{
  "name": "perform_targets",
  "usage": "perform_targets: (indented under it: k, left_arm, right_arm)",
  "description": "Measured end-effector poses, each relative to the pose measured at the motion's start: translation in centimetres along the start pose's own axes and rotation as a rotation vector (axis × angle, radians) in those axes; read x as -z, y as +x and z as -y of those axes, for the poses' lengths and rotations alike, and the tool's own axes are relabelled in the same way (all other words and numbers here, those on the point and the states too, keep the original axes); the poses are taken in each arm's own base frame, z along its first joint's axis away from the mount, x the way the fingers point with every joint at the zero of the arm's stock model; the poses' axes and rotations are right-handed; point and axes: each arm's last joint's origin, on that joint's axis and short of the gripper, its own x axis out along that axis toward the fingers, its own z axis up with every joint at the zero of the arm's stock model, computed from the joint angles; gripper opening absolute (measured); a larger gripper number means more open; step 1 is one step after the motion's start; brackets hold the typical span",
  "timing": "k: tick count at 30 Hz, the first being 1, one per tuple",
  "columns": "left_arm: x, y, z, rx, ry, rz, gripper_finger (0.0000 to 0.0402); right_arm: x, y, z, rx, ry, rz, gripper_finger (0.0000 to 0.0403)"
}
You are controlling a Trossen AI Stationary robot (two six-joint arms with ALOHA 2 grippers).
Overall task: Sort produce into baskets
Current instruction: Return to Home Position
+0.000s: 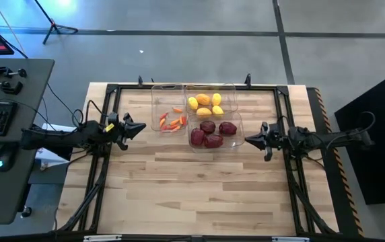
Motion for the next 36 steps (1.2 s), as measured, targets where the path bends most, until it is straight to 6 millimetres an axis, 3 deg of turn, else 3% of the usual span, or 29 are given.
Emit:
perform_targets:
  k: [21,29,36]
  left_arm:
    - [0.2,0.0,-0.1,-0.009,0.005,-0.02,0.0]
    - [0.2,-0.9,-0.3,-0.012,0.007,-0.026,0.0]
    - [0.0,-1.4,-0.2,0.004,0.016,-0.013,0.0]
  right_arm:
    - [0.8,0.0,0.3,0.022,0.064,-0.083,0.0]
    - [-0.9,-1.1,-0.2,-0.059,0.096,0.101,0.0]
    - [-1.1,-1.1,-0.3,-0.075,0.097,0.126,0.0]
